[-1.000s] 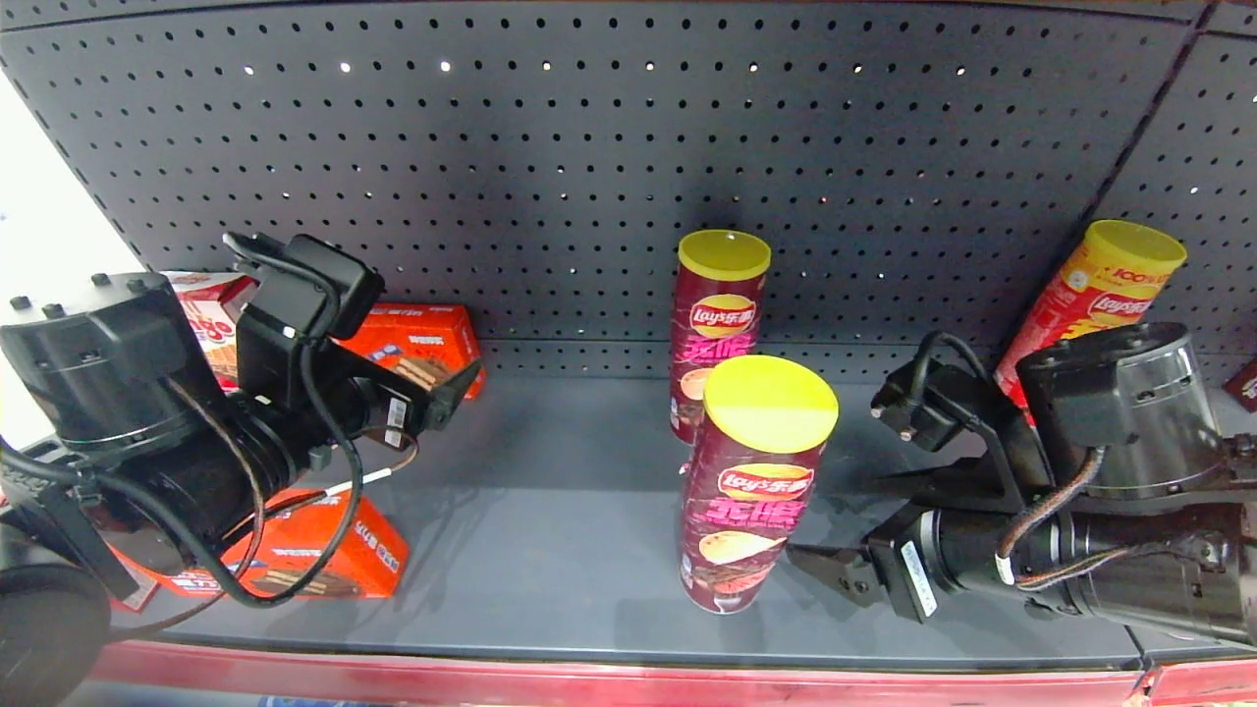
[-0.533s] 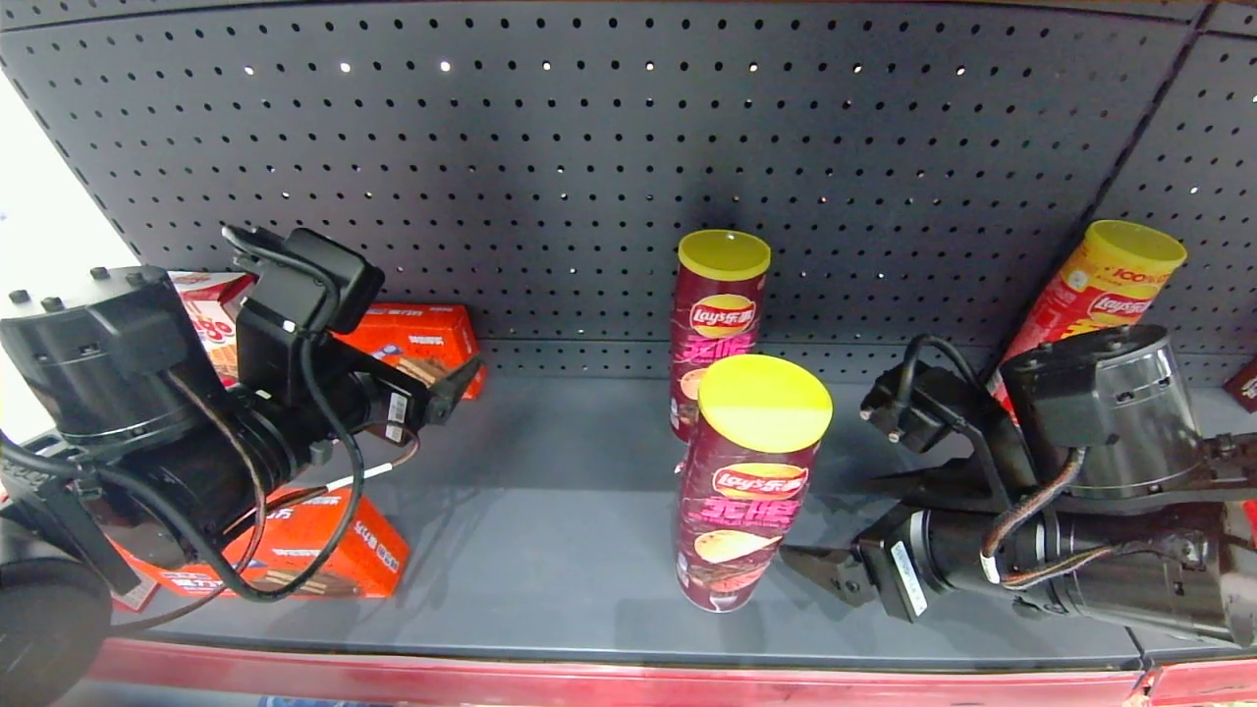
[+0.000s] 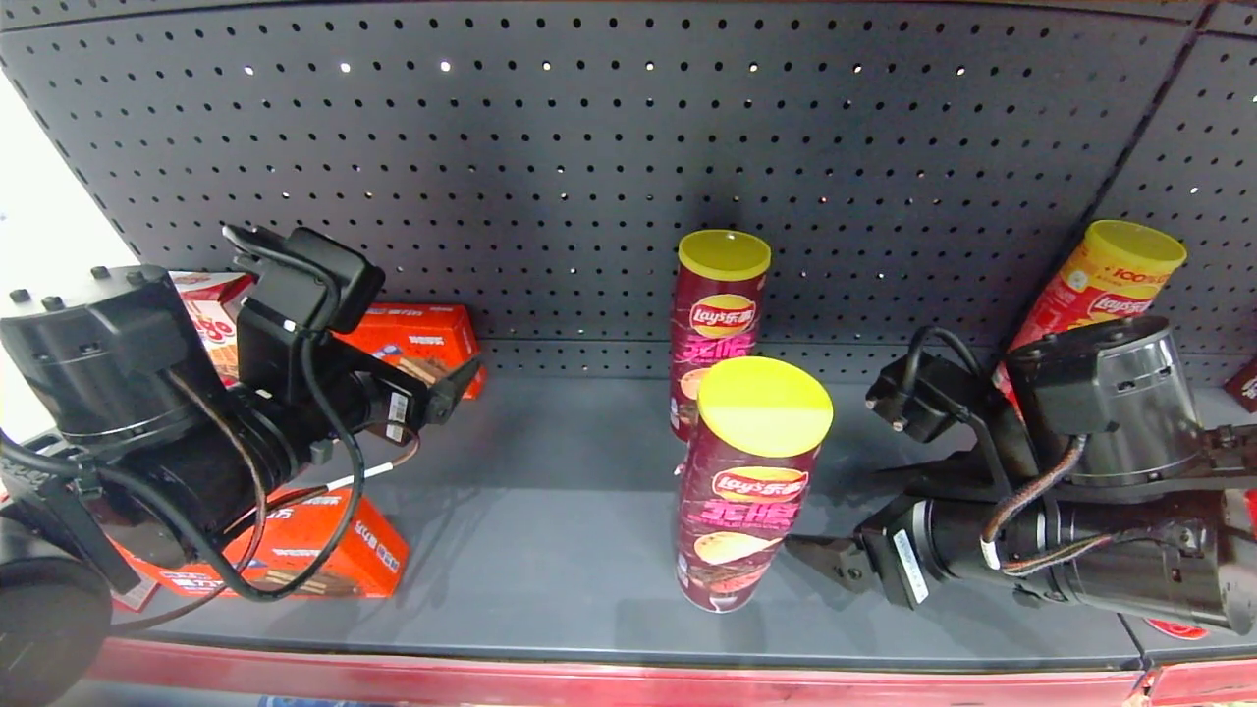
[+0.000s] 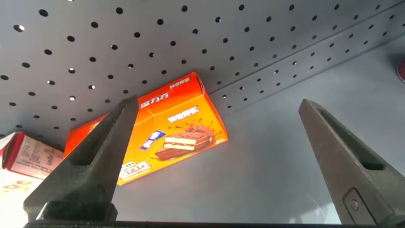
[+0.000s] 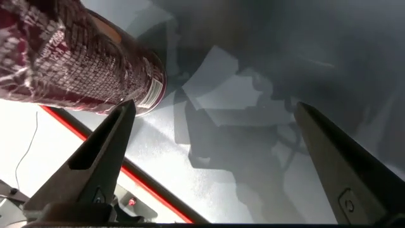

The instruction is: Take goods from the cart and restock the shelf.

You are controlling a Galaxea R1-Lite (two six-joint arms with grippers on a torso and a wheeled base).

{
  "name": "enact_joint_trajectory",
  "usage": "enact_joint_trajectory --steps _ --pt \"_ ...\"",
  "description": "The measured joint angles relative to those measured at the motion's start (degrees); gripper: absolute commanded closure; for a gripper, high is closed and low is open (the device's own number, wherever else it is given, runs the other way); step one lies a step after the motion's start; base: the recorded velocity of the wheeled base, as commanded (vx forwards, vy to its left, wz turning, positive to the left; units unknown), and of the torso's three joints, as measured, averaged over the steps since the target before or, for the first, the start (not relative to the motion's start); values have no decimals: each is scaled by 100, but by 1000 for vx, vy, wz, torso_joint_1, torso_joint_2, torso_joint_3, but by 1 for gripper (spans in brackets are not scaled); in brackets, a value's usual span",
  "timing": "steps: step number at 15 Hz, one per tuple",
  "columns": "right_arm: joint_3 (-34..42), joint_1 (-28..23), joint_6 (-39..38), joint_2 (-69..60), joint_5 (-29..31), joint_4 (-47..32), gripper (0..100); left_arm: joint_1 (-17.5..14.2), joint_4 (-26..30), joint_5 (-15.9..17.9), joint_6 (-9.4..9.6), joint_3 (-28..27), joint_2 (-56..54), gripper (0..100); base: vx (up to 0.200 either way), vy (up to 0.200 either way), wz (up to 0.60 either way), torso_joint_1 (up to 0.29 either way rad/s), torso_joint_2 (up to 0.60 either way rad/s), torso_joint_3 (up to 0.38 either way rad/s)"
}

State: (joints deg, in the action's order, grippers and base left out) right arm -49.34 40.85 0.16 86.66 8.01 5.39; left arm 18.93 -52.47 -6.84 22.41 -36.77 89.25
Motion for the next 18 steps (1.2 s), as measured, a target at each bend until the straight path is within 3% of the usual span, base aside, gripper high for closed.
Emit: enact_joint_trajectory --steps 11,18 --pt "-69 -6 -2 -50 17 5 0 -13 -7 -7 1 9 -5 0 0 0 0 0 0 0" --pt "271 140 255 -1825 113 255 0 -24 -38 -7 0 173 -168 0 0 0 0 0 0 0"
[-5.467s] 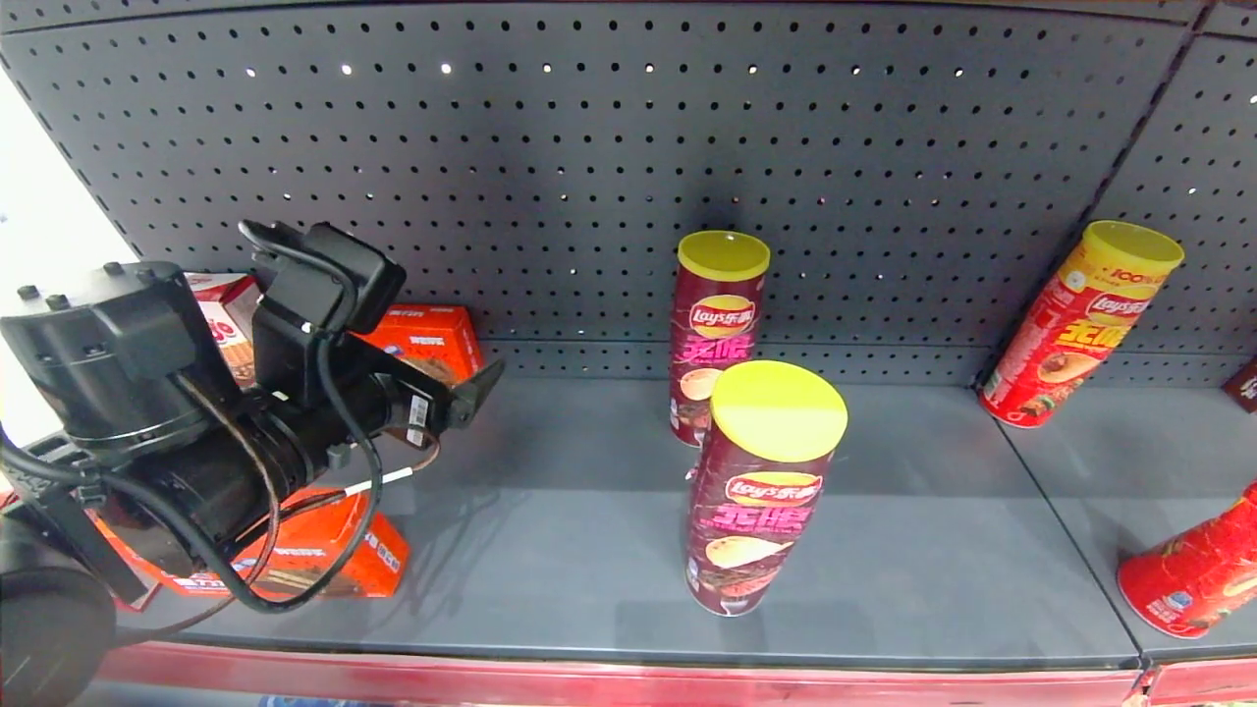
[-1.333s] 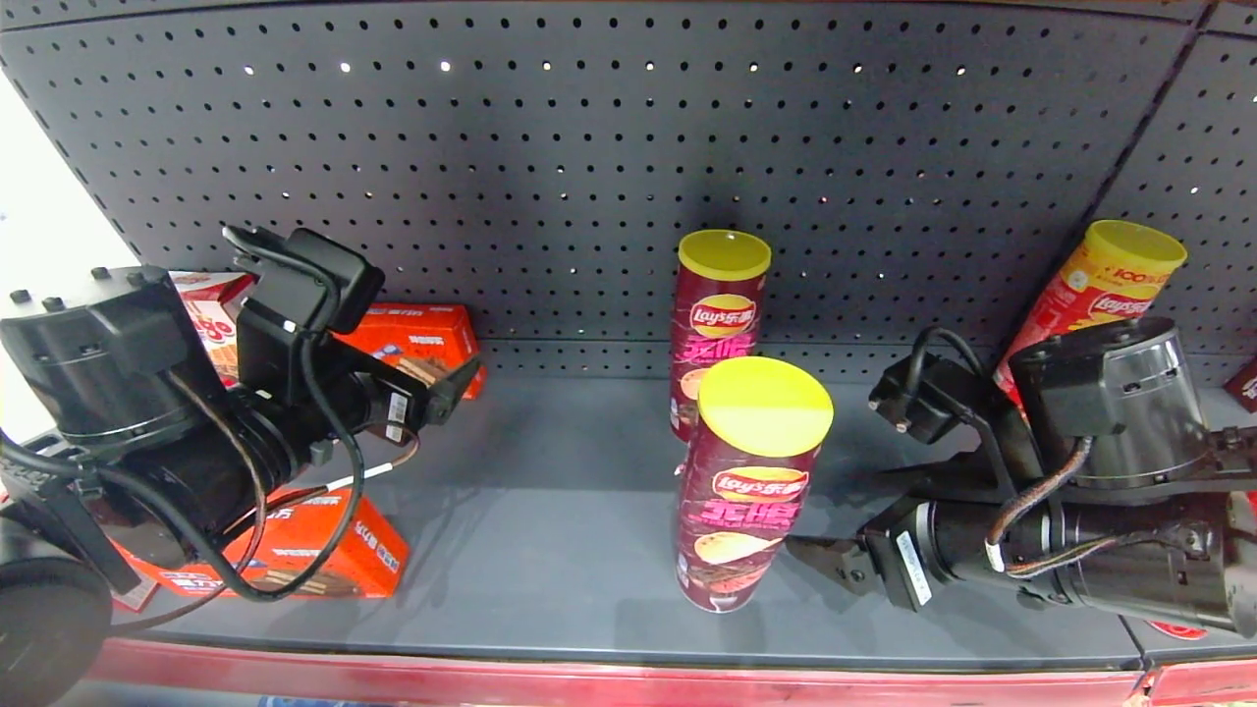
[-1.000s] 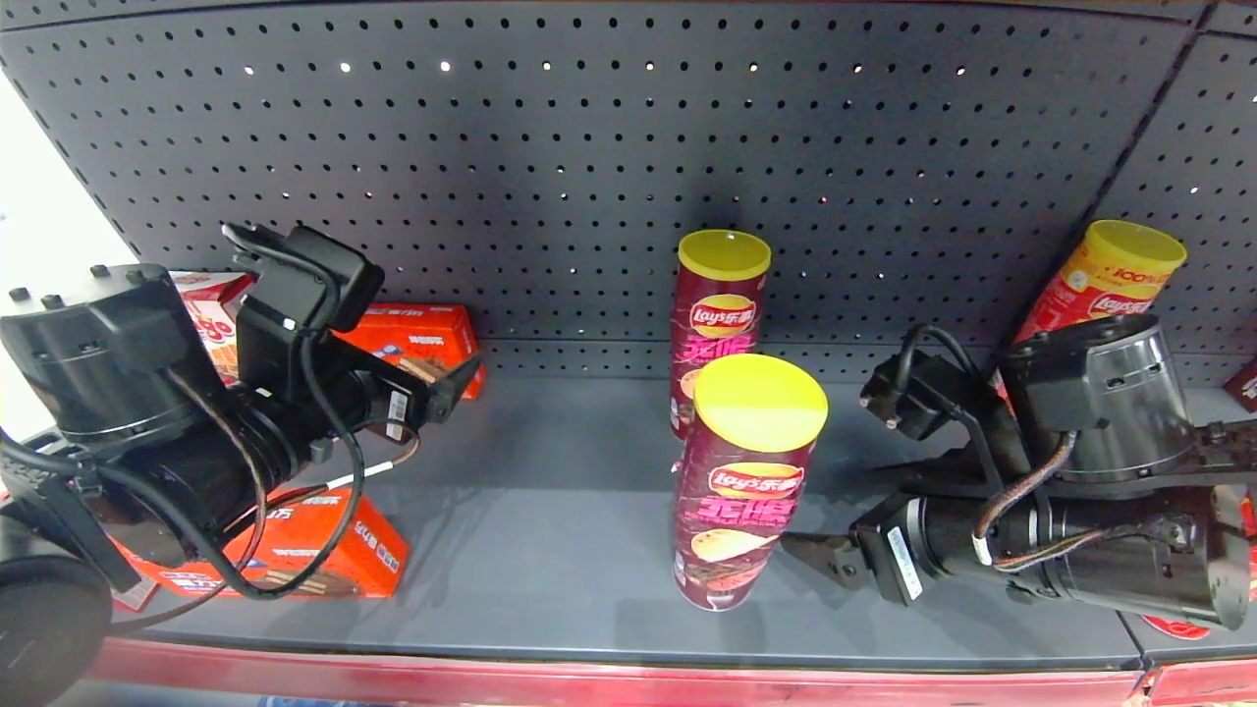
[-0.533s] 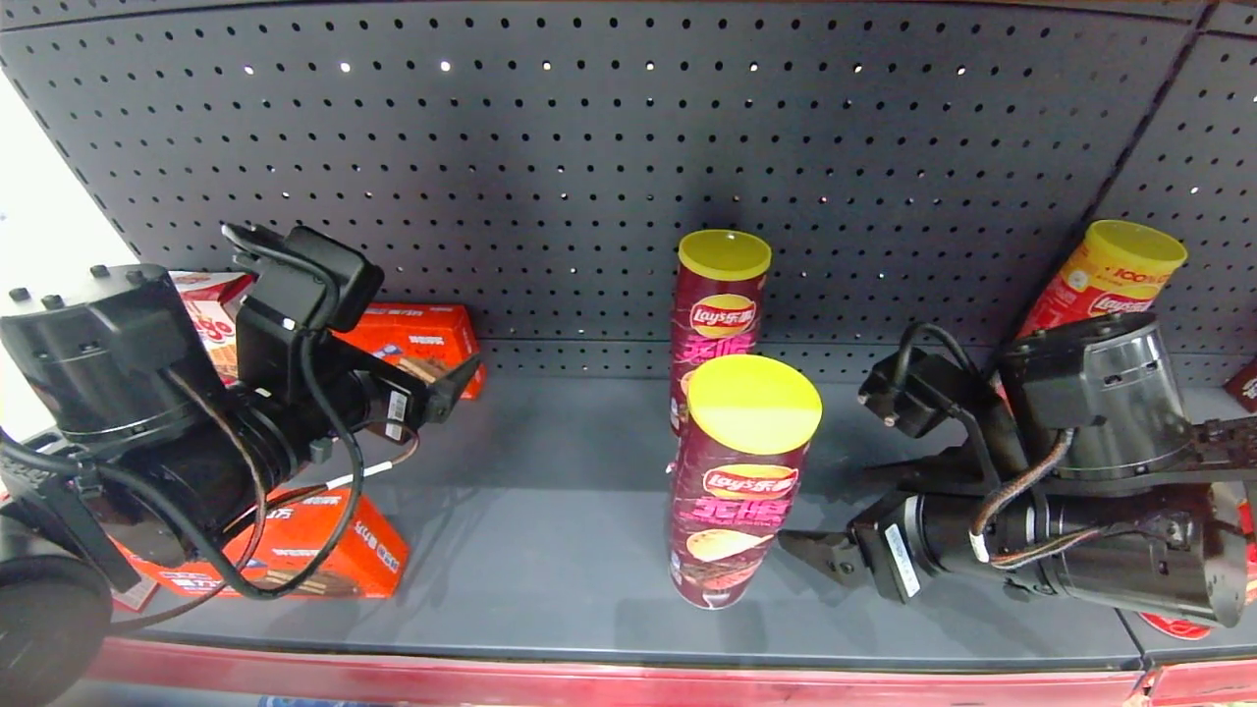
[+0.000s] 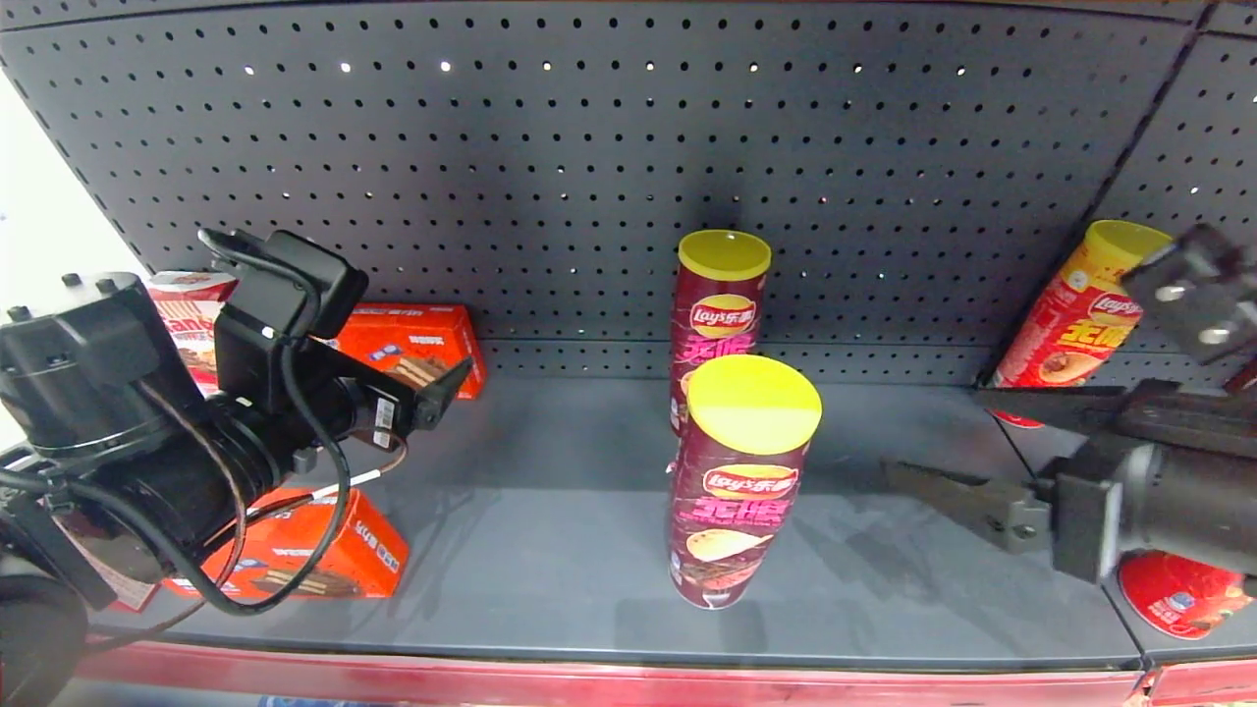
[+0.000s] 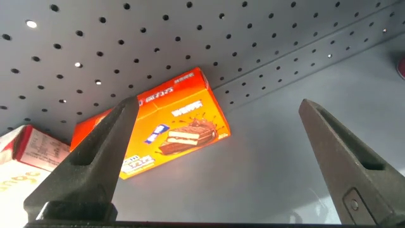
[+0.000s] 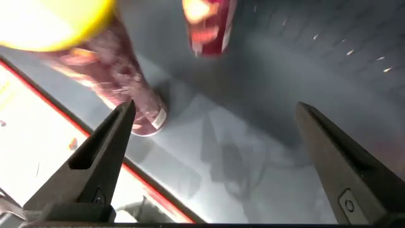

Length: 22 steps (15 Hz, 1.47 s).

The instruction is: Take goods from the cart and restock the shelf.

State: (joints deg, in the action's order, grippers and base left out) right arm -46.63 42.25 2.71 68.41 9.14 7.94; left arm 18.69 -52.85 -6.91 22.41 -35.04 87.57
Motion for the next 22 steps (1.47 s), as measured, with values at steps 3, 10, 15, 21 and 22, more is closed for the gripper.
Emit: enact_joint_trajectory --steps 3,10,15,21,22 --pt "653 239 90 -1261 123 11 0 -85 2 -1 9 -10 -17 0 0 0 0 0 0 0" --pt "2400 201 207 -4581 194 -1225 0 -160 -13 -9 11 56 -20 0 0 0 0 0 0 0" --pt "3705 -562 172 -6008 224 -1715 0 -235 -15 -11 11 108 -44 0 0 0 0 0 0 0" --pt "4094 -2914 -127 -6356 268 -1697 0 -207 16 -4 118 72 -44 0 0 0 0 0 0 0" --pt "4105 -3140 -173 -6356 467 -1691 0 -205 13 -4 129 69 -44 0 0 0 0 0 0 0"
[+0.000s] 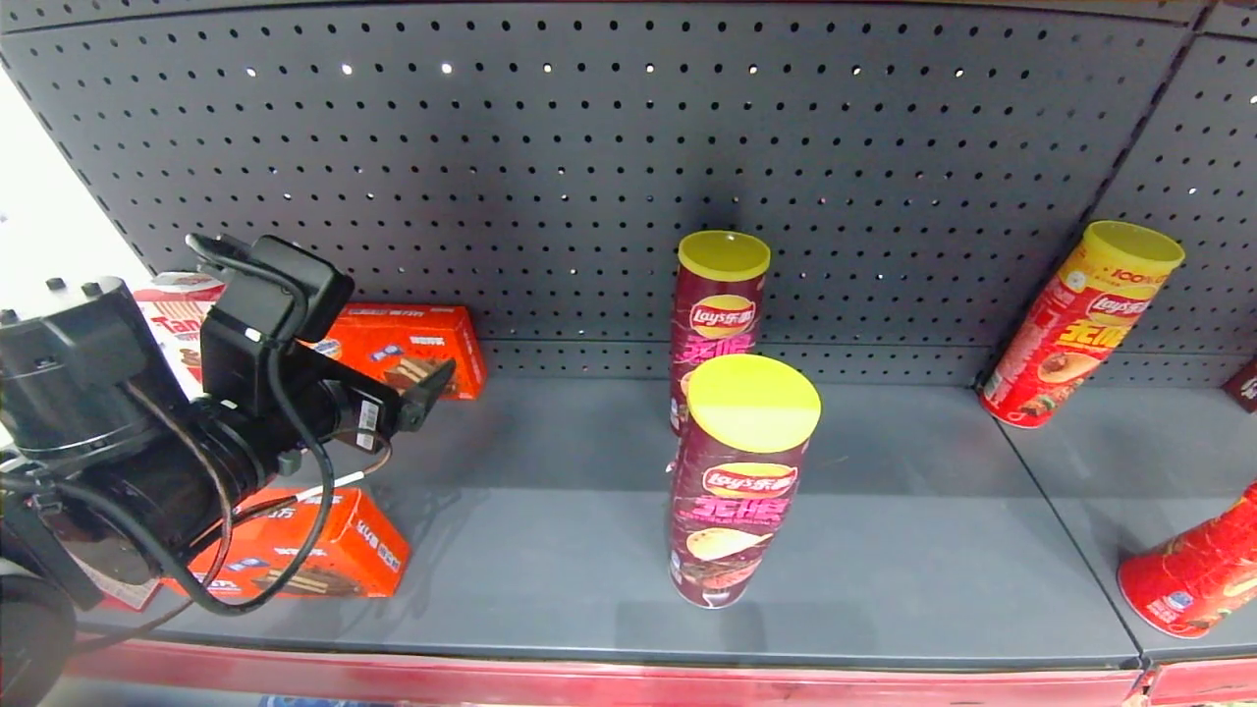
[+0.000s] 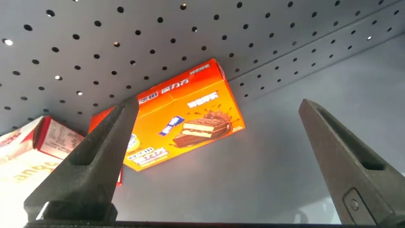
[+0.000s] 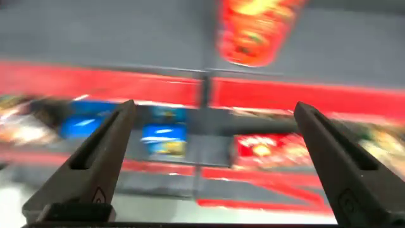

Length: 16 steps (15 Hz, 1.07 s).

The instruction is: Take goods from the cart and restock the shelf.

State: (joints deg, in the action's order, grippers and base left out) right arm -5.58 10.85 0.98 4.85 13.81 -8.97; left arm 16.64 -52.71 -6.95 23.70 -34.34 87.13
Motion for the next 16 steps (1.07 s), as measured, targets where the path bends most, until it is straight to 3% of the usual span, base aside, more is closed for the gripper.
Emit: enact_joint_trajectory --steps 2,10,12,14,16 --pt "27 -160 -40 5 562 117 0 4 -5 4 2 6 0 0 0 0 0 0 0 0" --pt "51 -1371 -90 168 408 134 0 9 -20 2 13 61 -72 0 0 0 0 0 0 0" --pt "151 -1492 -250 49 26 367 0 -7 -11 2 13 69 -113 0 0 0 0 0 0 0" --pt "324 -1310 -179 -78 -1319 719 0 22 2 9 17 44 -121 0 0 0 0 0 0 0" --pt "490 -1179 -62 -222 -1520 887 0 37 2 11 22 35 -122 0 0 0 0 0 0 0"
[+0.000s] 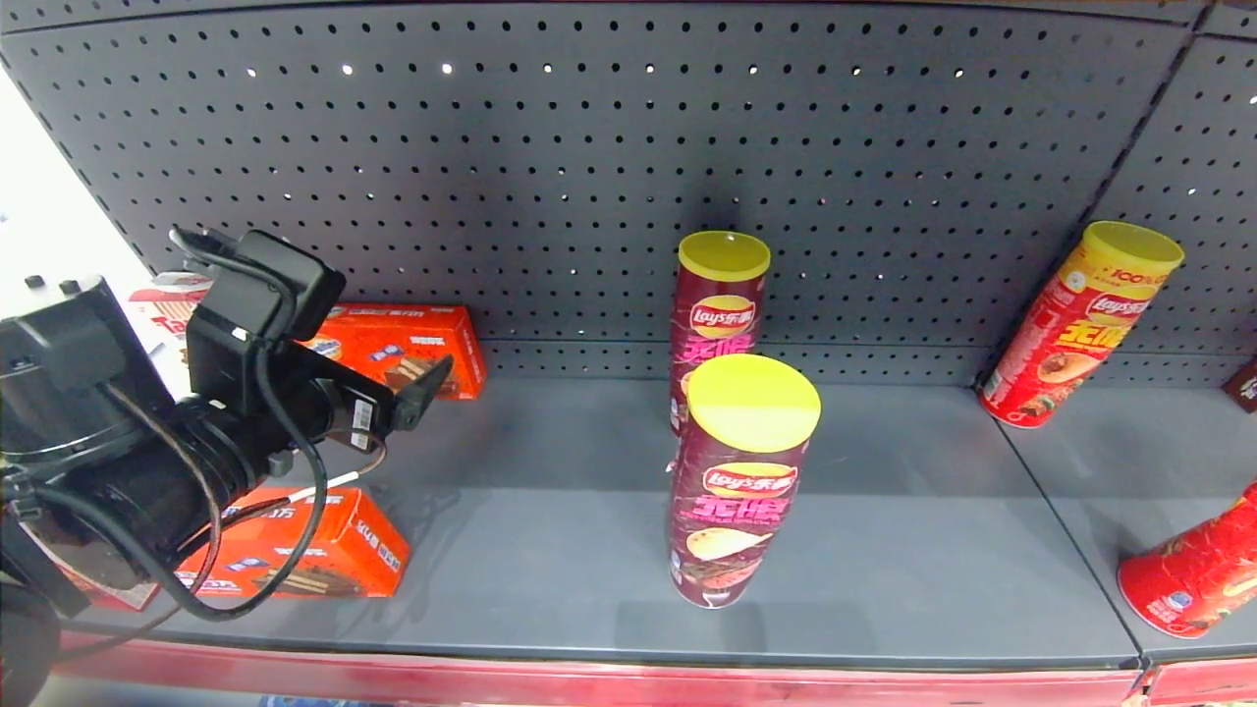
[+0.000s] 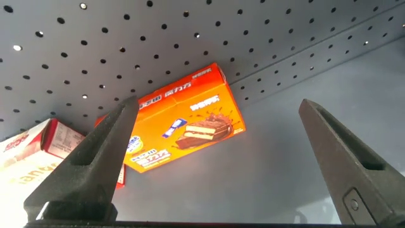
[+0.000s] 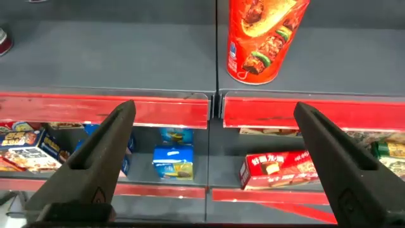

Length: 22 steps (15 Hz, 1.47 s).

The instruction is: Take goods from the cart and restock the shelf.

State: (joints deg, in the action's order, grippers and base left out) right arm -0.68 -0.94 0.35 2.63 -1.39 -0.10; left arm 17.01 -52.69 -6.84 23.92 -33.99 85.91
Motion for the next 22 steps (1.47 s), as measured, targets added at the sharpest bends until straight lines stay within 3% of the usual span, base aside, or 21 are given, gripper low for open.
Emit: enact_joint_trajectory --steps 6,12,16,18,20,22 --pt "63 9 -4 -201 27 10 0 118 104 -5 -35 119 -344 0 0 0 0 0 0 0" --pt "68 4 -9 -234 28 10 0 239 627 118 -118 478 -2086 0 0 0 0 0 0 0" --pt "68 6 -11 -239 27 7 0 262 1008 -33 -395 1606 -3905 0 0 0 0 0 0 0" --pt "68 6 -11 -241 27 10 0 219 1908 -115 -528 2069 -5115 0 0 0 0 0 0 0" --pt "68 6 -9 -243 28 10 0 -254 2989 52 -780 2386 -6232 0 0 0 0 0 0 0" --pt "68 6 -6 -245 28 10 0 -994 3739 575 -950 2956 -7028 0 0 0 0 0 0 0"
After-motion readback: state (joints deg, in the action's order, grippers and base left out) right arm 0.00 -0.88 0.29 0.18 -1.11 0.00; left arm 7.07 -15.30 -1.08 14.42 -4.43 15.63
